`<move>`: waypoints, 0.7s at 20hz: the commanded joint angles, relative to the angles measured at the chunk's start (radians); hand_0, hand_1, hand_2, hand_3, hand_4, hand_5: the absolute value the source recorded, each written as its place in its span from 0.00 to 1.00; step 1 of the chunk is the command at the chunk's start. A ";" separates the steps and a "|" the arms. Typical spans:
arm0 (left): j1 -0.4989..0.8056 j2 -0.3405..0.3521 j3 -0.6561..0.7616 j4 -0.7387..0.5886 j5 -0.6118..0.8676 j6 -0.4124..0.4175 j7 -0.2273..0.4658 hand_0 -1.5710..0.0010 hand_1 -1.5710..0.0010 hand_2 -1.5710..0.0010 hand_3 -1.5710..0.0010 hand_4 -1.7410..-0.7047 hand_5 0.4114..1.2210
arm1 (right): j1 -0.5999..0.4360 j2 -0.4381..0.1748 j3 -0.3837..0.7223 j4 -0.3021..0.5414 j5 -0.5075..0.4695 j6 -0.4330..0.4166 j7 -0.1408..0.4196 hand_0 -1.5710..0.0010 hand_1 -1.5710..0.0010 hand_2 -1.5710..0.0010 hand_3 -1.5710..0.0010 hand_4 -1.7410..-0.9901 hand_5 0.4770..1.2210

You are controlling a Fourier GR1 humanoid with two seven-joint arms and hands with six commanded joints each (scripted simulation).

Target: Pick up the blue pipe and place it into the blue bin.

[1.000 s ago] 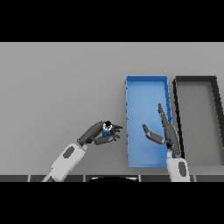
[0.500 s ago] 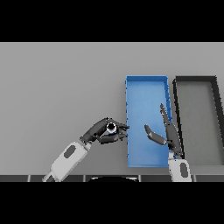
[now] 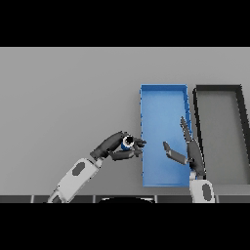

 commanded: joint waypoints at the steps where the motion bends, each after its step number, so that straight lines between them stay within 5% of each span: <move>1: 0.004 0.011 0.003 -0.002 -0.001 -0.003 -0.002 0.00 0.00 0.00 0.05 0.00 1.00 | -0.005 0.000 0.001 -0.022 -0.040 0.029 -0.013 1.00 1.00 1.00 1.00 0.73 0.20; 2: 0.014 0.011 -0.006 -0.003 -0.007 -0.006 0.001 0.00 0.00 0.00 0.05 0.00 1.00 | -0.005 -0.014 -0.009 -0.053 -0.128 0.092 -0.021 1.00 1.00 1.00 1.00 0.73 0.18; 6: 0.013 0.019 0.003 -0.013 0.003 -0.017 -0.010 0.00 0.00 0.00 0.05 0.00 1.00 | -0.081 -0.143 -0.010 -0.182 -0.354 0.271 0.102 1.00 1.00 1.00 1.00 0.61 0.08; 9: -0.002 0.004 0.000 0.011 -0.015 -0.011 0.000 0.00 0.00 0.00 0.05 0.00 1.00 | -0.171 -0.215 0.034 -0.245 -0.424 0.335 0.233 1.00 1.00 1.00 1.00 0.56 0.03; 12: -0.002 0.004 0.000 0.003 -0.020 -0.011 -0.009 0.00 0.00 0.00 0.05 0.00 1.00 | -0.264 -0.224 0.101 -0.274 -0.463 0.357 0.357 1.00 1.00 1.00 1.00 0.58 0.03; 14: -0.007 -0.002 -0.002 0.010 -0.024 -0.009 0.009 0.00 0.00 0.00 0.06 0.00 1.00 | -0.316 -0.226 0.142 -0.272 -0.446 0.389 0.373 1.00 1.00 1.00 1.00 0.57 0.05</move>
